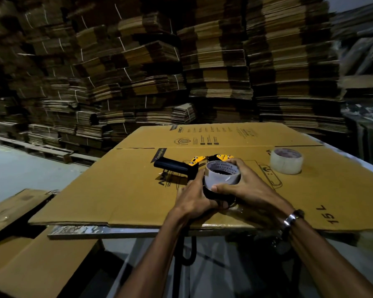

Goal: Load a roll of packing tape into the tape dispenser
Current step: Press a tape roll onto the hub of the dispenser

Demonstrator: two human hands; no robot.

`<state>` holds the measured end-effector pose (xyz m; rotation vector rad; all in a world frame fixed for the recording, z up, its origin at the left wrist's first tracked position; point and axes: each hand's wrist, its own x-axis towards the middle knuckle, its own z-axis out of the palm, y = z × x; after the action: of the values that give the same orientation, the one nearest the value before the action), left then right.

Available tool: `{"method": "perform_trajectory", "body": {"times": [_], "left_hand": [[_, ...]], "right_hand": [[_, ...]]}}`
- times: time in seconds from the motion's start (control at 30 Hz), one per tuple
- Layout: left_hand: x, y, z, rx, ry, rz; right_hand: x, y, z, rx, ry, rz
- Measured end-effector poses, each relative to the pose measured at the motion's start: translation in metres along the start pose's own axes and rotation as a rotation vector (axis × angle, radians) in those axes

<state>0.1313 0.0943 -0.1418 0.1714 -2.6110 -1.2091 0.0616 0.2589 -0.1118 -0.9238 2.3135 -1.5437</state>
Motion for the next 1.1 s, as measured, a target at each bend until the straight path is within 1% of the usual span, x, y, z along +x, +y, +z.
{"method": "perform_trajectory", "body": {"times": [0.1,0.2,0.37,0.5,0.57,0.83,0.97,1.1], "left_hand": [[-0.001,0.001,0.0,0.007,0.01,0.004],[0.0,0.0,-0.001,0.014,-0.003,0.006],[0.003,-0.002,-0.001,-0.024,-0.06,-0.008],[0.005,-0.004,0.001,-0.136,-0.035,-0.029],[0.006,-0.006,0.003,-0.135,-0.016,-0.02],[0.004,-0.006,0.005,-0.083,0.007,0.021],[0.003,-0.007,0.004,-0.101,-0.018,0.019],[0.001,-0.006,0.001,-0.111,-0.036,0.028]], "right_hand": [[0.0,0.002,0.0,0.01,-0.017,-0.001],[0.003,0.007,0.001,0.003,0.003,-0.002],[0.007,0.006,0.003,-0.089,0.027,-0.012],[0.007,0.003,0.003,-0.121,0.008,-0.043],[0.006,0.003,0.005,-0.128,0.016,-0.058],[-0.004,0.015,0.014,-0.119,0.112,-0.17],[-0.002,0.016,0.014,-0.096,0.113,-0.158],[0.002,0.016,0.01,0.012,0.082,-0.124]]}}
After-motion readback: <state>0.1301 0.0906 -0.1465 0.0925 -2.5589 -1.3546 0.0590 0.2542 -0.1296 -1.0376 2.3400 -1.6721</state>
